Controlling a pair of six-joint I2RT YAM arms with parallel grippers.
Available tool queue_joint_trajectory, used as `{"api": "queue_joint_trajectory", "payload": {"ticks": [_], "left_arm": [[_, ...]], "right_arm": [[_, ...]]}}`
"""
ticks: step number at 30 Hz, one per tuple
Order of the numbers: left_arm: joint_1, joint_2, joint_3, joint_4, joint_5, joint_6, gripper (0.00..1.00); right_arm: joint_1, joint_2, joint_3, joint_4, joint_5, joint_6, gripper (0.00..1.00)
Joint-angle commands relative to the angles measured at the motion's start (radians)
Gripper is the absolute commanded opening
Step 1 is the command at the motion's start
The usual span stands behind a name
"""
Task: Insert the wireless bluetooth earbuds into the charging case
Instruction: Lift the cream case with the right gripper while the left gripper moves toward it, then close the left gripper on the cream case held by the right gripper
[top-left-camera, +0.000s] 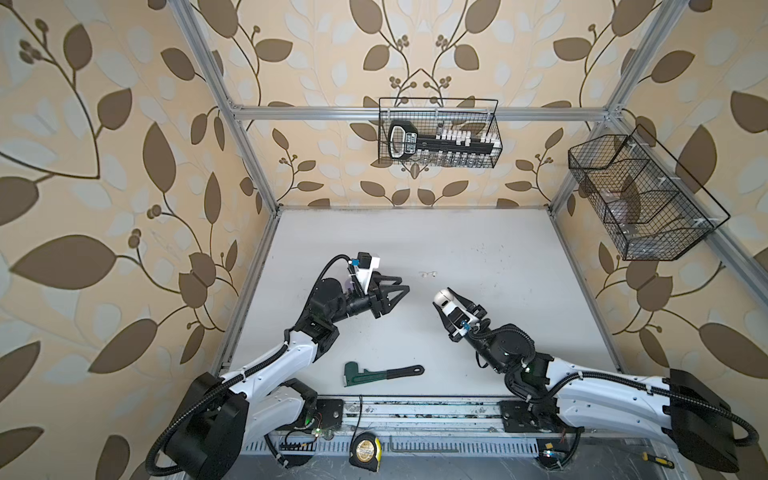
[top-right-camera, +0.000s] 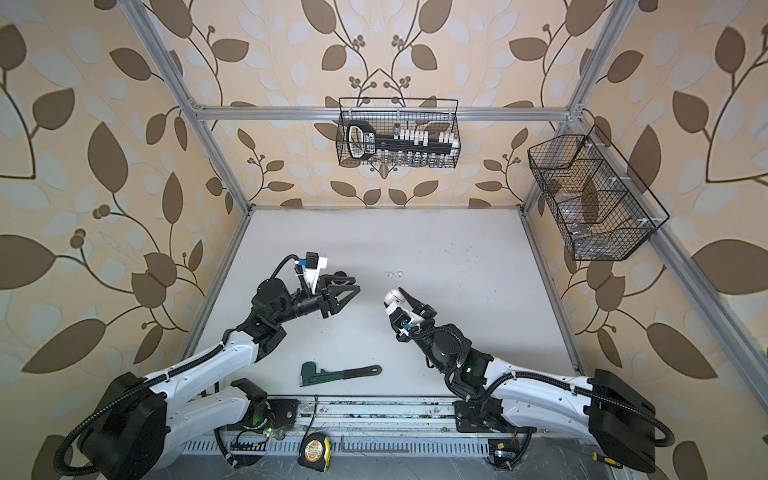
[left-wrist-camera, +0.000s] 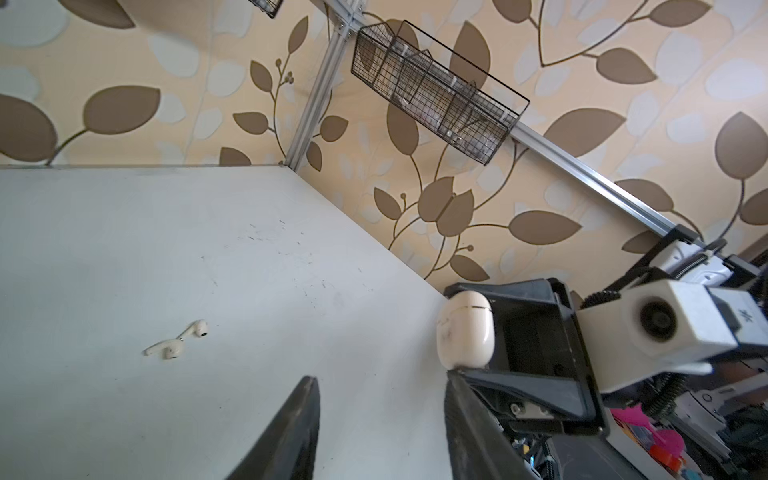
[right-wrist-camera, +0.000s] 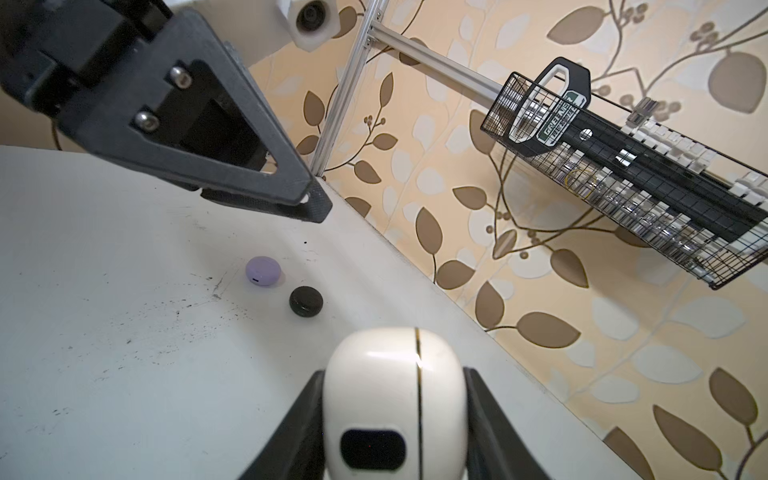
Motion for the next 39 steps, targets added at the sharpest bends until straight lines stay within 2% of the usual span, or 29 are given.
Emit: {"api": "queue_joint_trajectory", "payload": {"ticks": [1,10,18,28,39], "left_arm": [[-0.043,-0.008,0.076,-0.070,0.030,0.109,0.49],[-0.115,0.050,0.170,-0.264,-0.009,0.215,0.44],[-0.188,0.119,0.247,-0.399,-0.059,0.302,0.46],[-0.235,0.176,0.303,-0.468,-0.083,0.335,0.47],[-0.270,0.214,0.350,-0.543,-0.110,0.375,0.40]], "right_arm": [[-0.019,0.025,-0.009,0.073,0.016,-0.033,0.22],[-0.015,0.074,0.021,0.040,-0.003,-0.023,0.21],[-0.009,0.079,0.027,0.029,-0.025,-0.019,0.22],[-0.003,0.090,0.035,0.017,-0.043,-0.018,0.22],[0.004,0.085,0.032,0.020,-0.042,-0.020,0.23]]}}
